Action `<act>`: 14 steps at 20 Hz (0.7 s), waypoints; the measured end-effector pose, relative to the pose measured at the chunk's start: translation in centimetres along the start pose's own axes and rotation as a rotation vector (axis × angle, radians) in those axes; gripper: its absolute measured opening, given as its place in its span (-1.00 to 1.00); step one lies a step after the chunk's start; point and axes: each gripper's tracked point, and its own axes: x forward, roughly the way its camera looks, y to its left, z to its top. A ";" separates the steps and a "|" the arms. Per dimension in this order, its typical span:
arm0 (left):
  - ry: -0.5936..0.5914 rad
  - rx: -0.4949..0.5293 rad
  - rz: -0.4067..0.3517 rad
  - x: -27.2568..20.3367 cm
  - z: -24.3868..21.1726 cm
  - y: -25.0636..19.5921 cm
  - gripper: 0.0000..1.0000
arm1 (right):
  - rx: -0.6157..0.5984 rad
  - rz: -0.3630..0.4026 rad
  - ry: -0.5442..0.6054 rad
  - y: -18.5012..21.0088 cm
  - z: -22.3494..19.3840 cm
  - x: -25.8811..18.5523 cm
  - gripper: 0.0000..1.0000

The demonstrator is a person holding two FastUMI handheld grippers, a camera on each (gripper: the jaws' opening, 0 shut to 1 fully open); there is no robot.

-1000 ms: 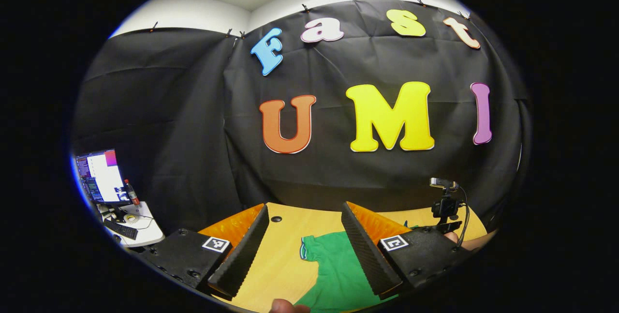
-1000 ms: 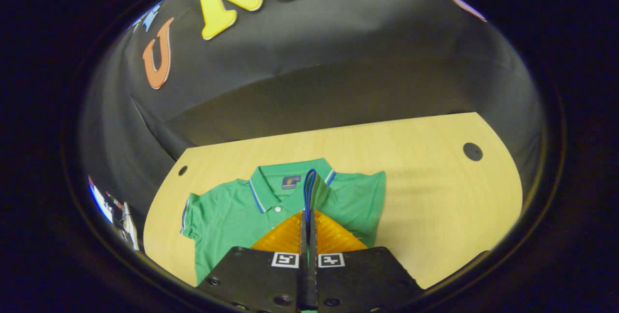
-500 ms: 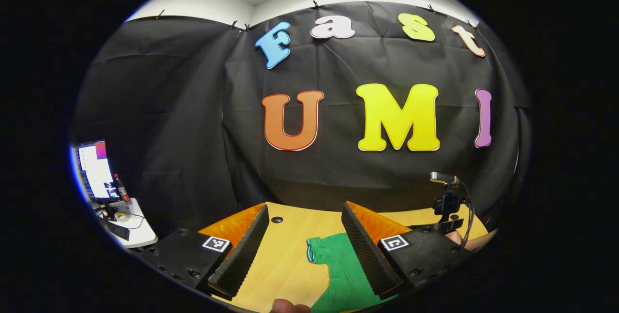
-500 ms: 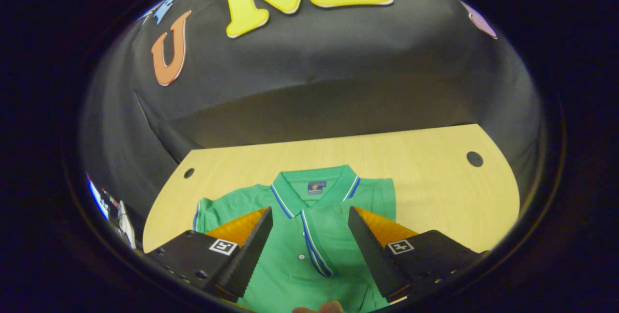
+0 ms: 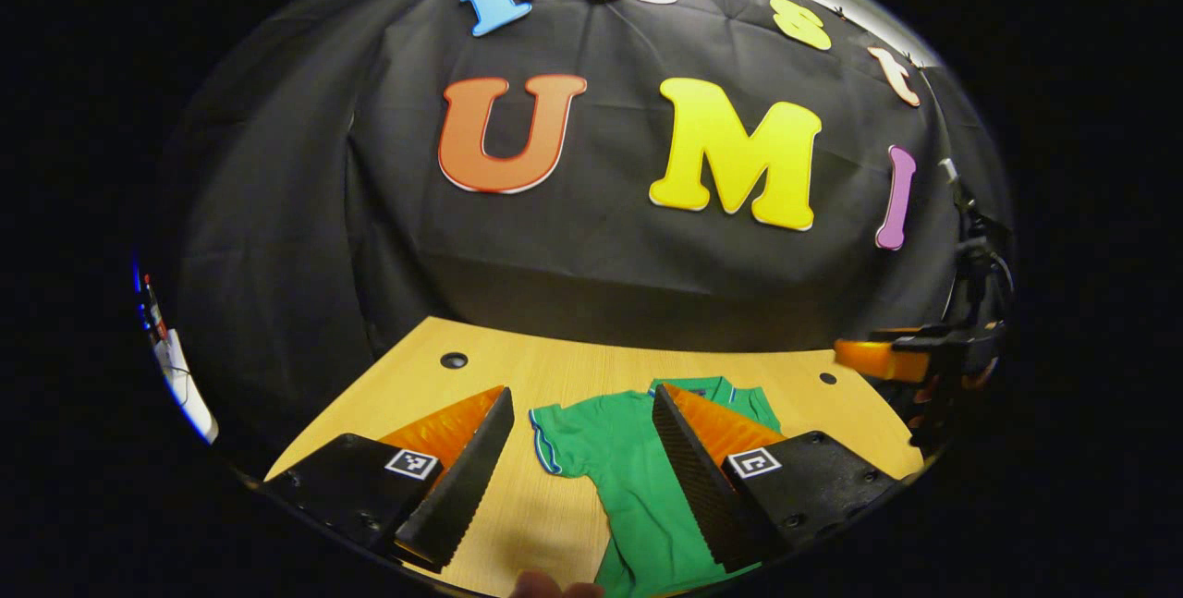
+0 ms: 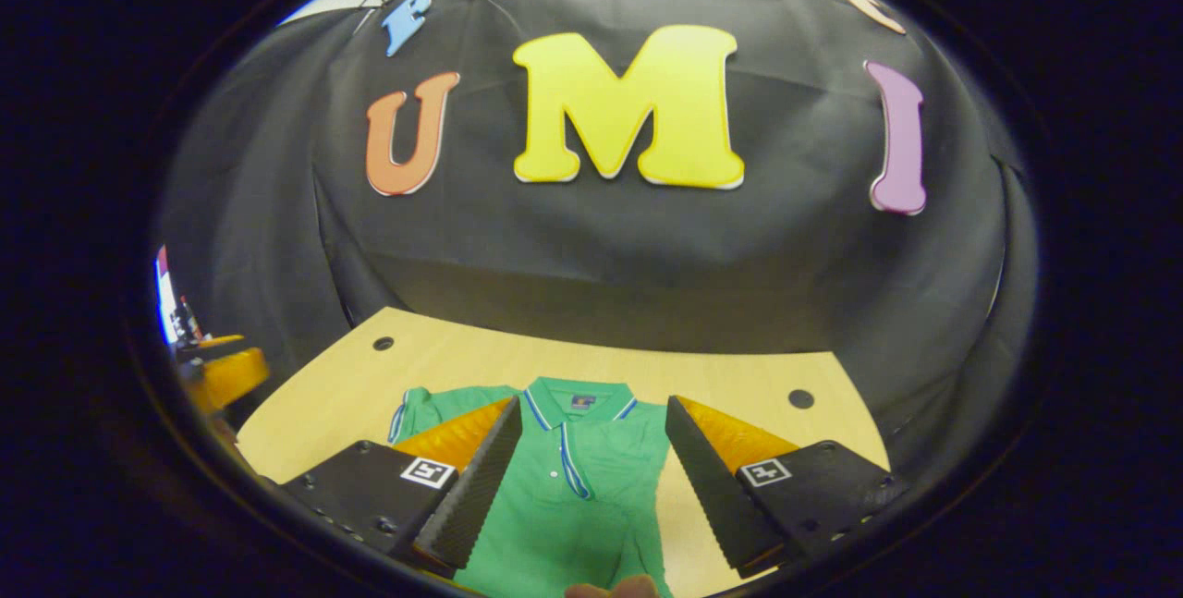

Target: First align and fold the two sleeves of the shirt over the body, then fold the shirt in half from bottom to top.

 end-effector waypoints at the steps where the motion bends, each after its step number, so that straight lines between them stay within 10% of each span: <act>1: 0.020 -0.007 -0.014 1.1 -0.9 0.3 0.95 | -0.016 0.001 -0.020 0.2 0.4 -2.0 0.84; 14: 0.340 -0.111 -0.035 13.5 -14.4 4.7 0.94 | 0.026 -0.168 0.034 -4.1 -2.5 -13.0 0.94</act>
